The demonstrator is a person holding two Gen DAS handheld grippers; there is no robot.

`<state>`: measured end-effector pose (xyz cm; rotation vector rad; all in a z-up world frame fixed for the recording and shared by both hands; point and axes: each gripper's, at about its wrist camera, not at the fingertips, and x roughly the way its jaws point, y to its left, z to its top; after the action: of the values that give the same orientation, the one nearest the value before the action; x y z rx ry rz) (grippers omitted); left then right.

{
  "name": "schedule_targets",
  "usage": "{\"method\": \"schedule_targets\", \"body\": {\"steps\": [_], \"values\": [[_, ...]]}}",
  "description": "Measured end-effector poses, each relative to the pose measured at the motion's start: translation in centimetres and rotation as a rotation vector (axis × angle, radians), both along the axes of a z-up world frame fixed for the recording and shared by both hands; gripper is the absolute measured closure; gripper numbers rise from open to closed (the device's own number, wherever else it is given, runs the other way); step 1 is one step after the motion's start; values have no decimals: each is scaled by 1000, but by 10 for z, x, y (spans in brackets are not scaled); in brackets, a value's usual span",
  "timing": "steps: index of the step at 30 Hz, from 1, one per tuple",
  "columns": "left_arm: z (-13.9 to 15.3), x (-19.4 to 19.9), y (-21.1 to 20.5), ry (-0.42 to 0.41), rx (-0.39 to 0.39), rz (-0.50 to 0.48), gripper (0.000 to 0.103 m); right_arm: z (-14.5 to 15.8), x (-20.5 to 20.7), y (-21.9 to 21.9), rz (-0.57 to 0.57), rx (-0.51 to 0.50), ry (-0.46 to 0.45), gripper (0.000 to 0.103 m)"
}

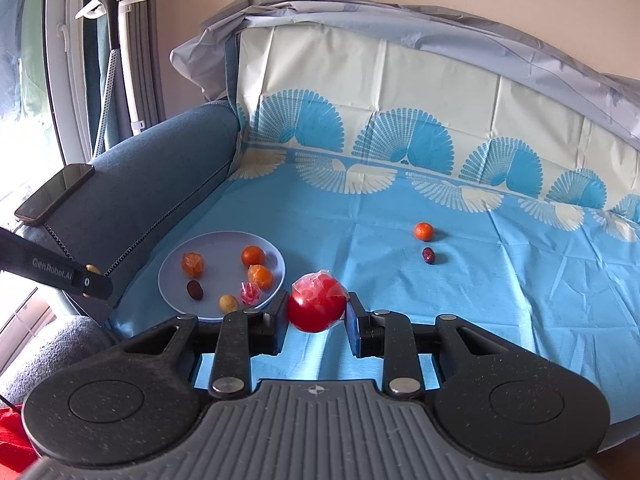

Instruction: Organize fruits

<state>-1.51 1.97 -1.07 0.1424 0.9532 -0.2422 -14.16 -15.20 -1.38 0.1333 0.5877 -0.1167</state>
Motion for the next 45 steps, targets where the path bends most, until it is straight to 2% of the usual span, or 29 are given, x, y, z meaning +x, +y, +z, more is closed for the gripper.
{"method": "schedule_targets", "body": {"steps": [7, 10, 13, 18, 26, 29, 31, 32, 33, 34, 35, 37, 42, 45], "values": [[5, 45, 12, -18, -8, 45, 76, -9, 41, 16, 81, 7, 24, 72], [-1, 68, 13, 10, -39, 37, 76, -19, 68, 28, 129, 12, 50, 72], [-14, 93, 14, 66, -77, 38, 76, -29, 96, 39, 169, 28, 78, 72], [-41, 125, 5, 103, -34, 27, 76, -47, 138, 53, 219, 24, 105, 72], [-86, 163, -10, 186, -33, -46, 76, -84, 189, 60, 250, 9, 208, 72], [-96, 172, -15, 175, -2, -46, 74, -94, 201, 63, 265, -18, 218, 72], [-96, 175, -17, 146, 4, -51, 37, -99, 210, 66, 281, -28, 227, 71], [-92, 175, -17, 127, 6, -42, 6, -100, 214, 66, 304, -27, 238, 71], [-86, 174, -16, 85, -5, -34, 1, -99, 218, 65, 319, -21, 241, 70], [-79, 169, -12, 33, -26, -37, 0, -96, 219, 64, 327, -16, 239, 56], [-73, 165, -10, 6, -36, -52, 0, -92, 220, 62, 326, -17, 229, 47], [-65, 159, -8, 6, -18, -63, 0, -83, 214, 56, 294, -30, 196, 19], [-55, 121, 8, 36, 38, 12, 0, -64, 169, 40, 248, 6, 220, 5], [-53, 92, 14, 52, 58, 45, 0, -55, 136, 37, 236, 21, 252, 4]]}}
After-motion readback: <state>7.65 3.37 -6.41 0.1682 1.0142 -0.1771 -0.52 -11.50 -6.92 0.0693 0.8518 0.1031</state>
